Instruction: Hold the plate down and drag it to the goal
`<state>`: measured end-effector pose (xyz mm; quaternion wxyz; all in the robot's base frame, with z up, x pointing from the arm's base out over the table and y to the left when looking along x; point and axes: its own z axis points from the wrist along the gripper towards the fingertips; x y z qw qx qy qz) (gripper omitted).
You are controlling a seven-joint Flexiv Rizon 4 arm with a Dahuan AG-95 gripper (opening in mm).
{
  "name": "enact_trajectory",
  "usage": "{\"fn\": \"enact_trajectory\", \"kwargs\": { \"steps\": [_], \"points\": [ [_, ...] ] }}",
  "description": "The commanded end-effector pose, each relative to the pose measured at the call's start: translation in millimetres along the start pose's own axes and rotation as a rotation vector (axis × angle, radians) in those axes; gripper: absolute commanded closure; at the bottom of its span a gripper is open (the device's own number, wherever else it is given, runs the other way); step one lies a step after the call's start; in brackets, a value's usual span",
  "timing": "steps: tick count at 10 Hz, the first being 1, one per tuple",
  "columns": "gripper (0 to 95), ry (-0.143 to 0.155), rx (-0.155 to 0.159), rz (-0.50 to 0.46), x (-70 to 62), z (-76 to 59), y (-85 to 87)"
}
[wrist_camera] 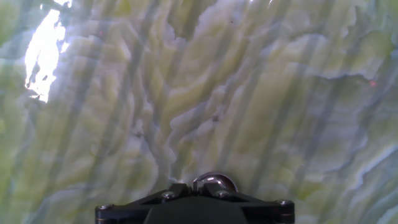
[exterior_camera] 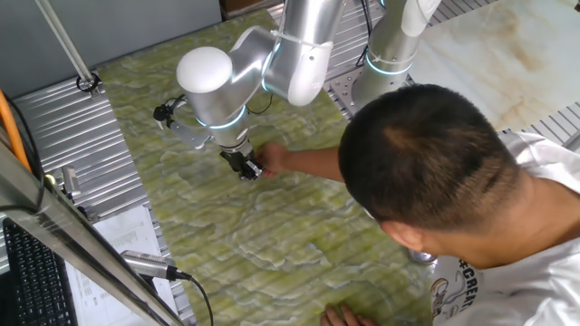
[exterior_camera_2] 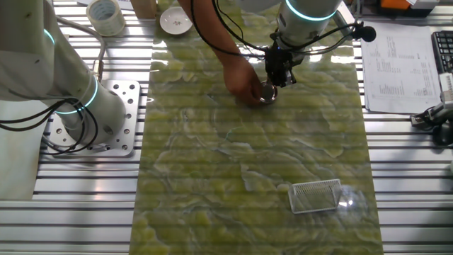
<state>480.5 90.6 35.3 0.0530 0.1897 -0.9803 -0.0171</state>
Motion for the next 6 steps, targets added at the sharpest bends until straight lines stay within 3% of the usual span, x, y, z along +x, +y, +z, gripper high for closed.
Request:
{"fn": "enact_trajectory", "kwargs": {
  "steps": [1,2,3,5,6],
  "points": [
    [95.0,-0.001,0.000,0.004,2.7,0.7,0.5],
    [95.0,-0.002,0.000,0.008,4.2,3.0,2.7],
    [76.0,-0.003,0.000,0.016,4.5,4.3,4.9],
    [76.0,-0.002,0.003,0.024,4.9,4.1,9.7],
    [57.0,-0.001,0.005,0.022,6.3,4.5,9.9]
  ]
}}
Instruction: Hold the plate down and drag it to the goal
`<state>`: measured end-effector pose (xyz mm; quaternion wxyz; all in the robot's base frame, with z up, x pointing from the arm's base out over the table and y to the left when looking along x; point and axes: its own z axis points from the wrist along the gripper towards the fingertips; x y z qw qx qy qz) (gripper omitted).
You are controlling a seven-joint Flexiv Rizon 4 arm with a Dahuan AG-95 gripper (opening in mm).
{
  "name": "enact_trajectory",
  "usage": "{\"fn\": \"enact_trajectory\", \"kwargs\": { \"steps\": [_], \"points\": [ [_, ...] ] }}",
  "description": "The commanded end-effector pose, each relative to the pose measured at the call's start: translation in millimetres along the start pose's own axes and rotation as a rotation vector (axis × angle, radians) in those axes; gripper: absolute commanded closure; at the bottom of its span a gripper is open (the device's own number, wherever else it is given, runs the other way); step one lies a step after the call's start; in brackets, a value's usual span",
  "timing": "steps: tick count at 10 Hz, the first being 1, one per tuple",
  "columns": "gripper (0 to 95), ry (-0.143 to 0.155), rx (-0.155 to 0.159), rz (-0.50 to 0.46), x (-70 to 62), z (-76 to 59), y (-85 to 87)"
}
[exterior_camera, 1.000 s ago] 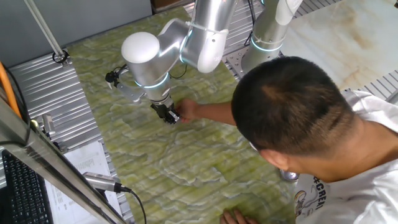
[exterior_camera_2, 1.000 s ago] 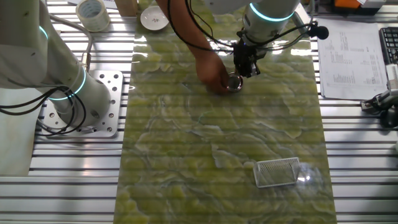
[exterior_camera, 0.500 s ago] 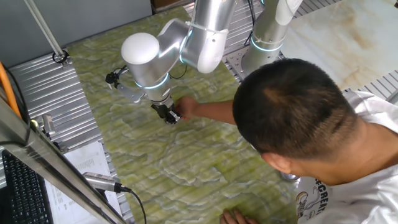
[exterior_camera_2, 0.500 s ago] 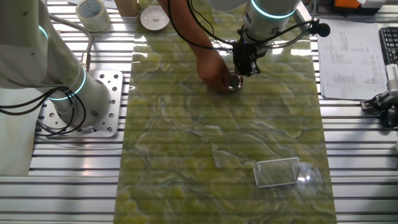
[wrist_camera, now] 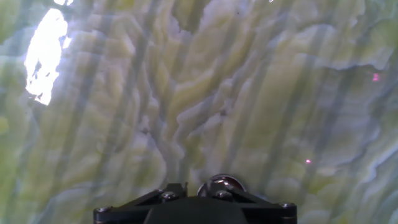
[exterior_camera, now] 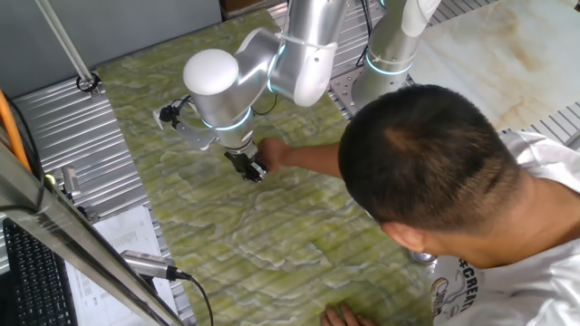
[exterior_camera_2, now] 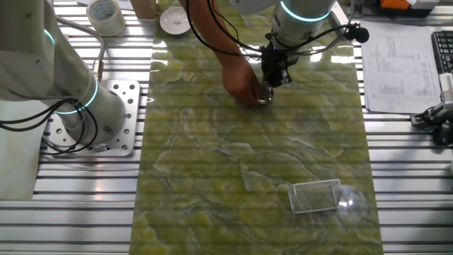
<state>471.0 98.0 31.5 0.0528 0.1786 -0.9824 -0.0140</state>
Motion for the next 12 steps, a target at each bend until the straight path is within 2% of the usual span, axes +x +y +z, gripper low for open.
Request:
{"fn": "enact_trajectory", "kwargs": {
  "steps": [1,2,3,4,12],
  "points": [
    [57.0,0.000,-0.001,0.002,1.4,-0.1,-0.4],
    [76.0,0.000,-0.001,0.007,1.5,-0.7,-0.4],
    [76.0,0.000,-0.002,0.009,1.9,-1.6,-1.2],
    [95.0,0.001,-0.002,0.014,2.0,-2.2,-1.3],
    [95.0,0.007,-0.004,0.025,2.7,-3.5,-0.7]
  ]
}}
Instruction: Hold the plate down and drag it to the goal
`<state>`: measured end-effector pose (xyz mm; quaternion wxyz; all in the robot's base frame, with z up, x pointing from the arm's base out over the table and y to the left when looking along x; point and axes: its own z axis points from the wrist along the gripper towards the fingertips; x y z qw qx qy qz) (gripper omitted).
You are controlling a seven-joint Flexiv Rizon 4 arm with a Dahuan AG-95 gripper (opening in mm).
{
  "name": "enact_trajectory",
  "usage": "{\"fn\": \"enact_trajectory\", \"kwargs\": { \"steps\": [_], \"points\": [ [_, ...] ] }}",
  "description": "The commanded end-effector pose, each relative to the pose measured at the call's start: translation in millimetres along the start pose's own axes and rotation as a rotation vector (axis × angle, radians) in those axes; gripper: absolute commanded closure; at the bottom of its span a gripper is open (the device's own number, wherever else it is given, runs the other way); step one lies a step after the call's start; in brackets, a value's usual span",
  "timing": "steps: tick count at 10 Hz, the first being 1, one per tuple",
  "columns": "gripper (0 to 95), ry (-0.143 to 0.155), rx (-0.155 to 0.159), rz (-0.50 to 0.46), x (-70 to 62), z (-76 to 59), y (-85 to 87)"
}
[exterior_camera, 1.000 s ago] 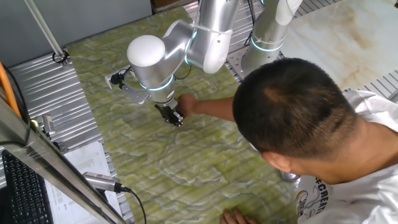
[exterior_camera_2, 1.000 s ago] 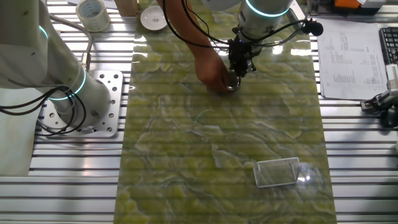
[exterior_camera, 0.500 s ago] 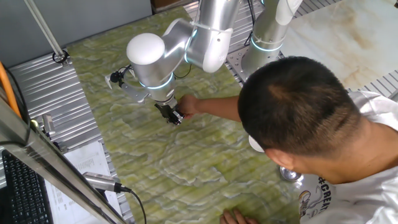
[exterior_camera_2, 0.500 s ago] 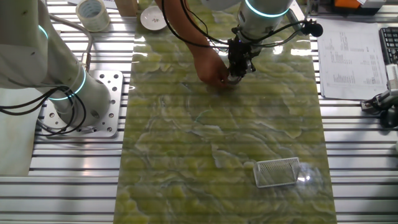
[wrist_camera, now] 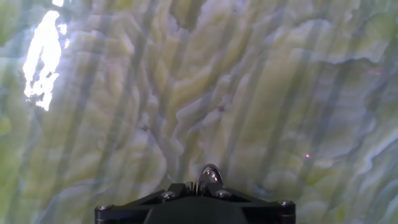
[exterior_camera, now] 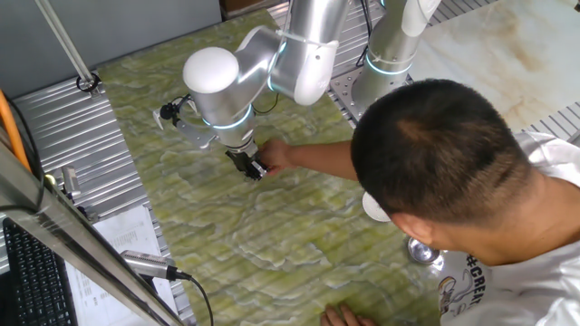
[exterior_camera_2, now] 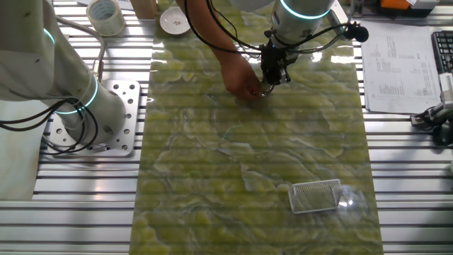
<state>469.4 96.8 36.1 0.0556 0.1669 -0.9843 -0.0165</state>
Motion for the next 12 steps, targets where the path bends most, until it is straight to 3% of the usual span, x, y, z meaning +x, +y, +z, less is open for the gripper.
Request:
{"fn": "enact_trajectory", "kwargs": {
  "steps": [1,4,5,6,12],
  "points": [
    [95.0,0.002,0.004,0.002,0.4,1.0,-0.3],
    [95.0,0.010,0.027,0.008,0.7,-2.1,0.0],
    [95.0,0.031,0.080,0.012,1.0,-2.7,-0.1],
    [95.0,0.038,0.090,0.020,1.2,-2.0,-0.1],
    [95.0,0.035,0.092,0.033,2.6,3.5,-1.0]
  ]
}}
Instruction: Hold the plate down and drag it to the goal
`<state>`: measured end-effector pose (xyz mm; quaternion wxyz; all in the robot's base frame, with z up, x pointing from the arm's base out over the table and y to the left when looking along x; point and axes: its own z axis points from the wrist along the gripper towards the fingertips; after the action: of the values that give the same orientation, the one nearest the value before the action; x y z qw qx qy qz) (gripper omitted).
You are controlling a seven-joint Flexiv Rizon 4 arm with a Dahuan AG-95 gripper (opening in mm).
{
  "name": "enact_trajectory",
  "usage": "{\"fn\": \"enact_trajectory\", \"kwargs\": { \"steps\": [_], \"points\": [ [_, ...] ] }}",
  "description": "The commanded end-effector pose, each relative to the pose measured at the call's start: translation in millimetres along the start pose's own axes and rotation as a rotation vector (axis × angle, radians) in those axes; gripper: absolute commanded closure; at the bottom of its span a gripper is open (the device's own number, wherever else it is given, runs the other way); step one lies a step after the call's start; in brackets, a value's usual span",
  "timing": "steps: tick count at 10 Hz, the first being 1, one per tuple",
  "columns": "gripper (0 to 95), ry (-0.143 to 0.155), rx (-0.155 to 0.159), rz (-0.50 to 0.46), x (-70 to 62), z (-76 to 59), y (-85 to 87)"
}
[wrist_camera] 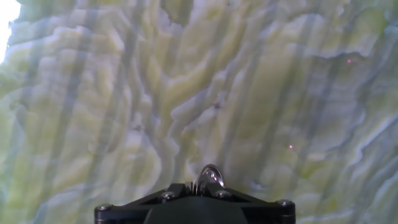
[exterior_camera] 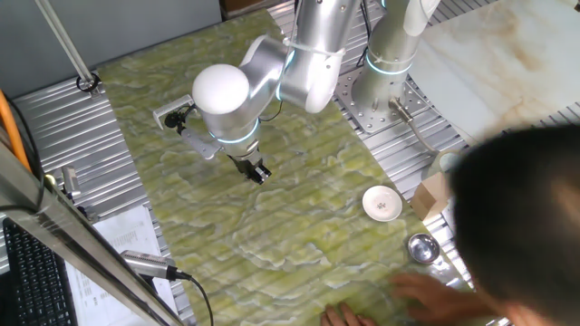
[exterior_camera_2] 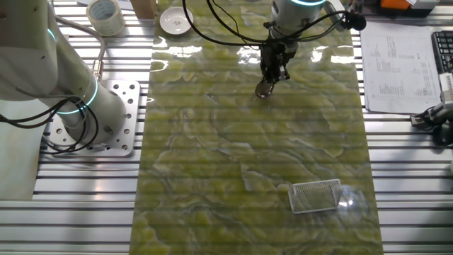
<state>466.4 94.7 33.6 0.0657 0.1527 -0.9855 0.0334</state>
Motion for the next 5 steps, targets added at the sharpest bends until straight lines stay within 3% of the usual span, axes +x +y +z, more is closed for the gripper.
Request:
{"fn": "enact_trajectory", "kwargs": {
  "steps": [1,5],
  "points": [
    [95.0,-0.002,0.000,0.000,-0.5,1.2,-0.4],
    [95.0,-0.002,-0.001,0.002,0.8,0.5,-4.1]
  ]
}}
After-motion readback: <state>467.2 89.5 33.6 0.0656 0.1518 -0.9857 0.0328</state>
